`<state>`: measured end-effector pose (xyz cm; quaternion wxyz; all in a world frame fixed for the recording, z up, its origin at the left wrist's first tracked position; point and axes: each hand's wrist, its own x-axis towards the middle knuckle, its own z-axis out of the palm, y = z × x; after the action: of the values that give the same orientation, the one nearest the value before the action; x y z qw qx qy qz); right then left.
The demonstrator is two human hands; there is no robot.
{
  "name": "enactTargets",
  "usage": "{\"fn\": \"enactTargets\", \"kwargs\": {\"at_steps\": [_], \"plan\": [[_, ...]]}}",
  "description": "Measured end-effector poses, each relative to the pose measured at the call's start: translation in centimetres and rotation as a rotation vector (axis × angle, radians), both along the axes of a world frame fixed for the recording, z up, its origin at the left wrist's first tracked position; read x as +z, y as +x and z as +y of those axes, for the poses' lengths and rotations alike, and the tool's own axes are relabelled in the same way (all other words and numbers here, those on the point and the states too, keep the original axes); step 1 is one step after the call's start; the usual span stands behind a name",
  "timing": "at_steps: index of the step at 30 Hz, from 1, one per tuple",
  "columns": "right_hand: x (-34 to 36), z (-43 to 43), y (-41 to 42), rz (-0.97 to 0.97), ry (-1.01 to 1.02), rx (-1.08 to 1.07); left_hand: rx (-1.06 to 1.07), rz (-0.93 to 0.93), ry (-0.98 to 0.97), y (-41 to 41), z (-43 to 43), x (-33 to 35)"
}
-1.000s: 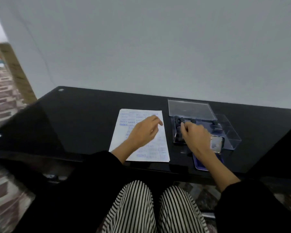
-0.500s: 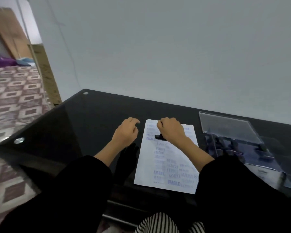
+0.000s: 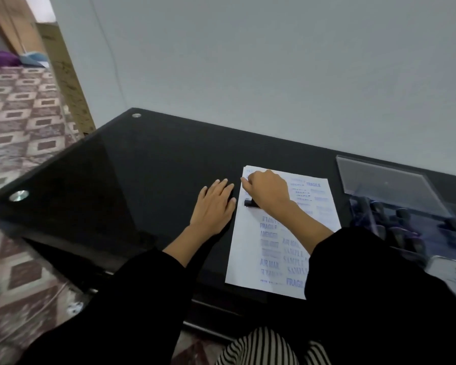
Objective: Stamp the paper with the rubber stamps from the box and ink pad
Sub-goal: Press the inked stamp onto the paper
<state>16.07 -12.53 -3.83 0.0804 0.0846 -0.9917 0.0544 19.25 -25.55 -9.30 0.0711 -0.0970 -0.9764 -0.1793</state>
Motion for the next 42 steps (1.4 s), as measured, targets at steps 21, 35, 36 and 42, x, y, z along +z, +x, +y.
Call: {"fn": "enactTargets", "kwargs": {"at_steps": [21, 35, 36, 42], "plan": [[-1.9, -0.5, 1.2, 0.069, -0.036, -0.089, -0.006, 0.001, -0.044, 0.2, 0.2, 0.0], [-2.0, -1.0, 1.4, 0.080, -0.038, -0.144, -0.013, -0.015, -0.035, 0.1, 0.1, 0.0], [-2.0, -1.0, 1.7, 0.079, -0.032, -0.144, -0.013, -0.015, -0.035, 0.1, 0.1, 0.0], [-2.1, -0.8, 3.2, 0.083, -0.029, -0.148, -0.013, -0.022, -0.035, 0.2, 0.1, 0.1]]}}
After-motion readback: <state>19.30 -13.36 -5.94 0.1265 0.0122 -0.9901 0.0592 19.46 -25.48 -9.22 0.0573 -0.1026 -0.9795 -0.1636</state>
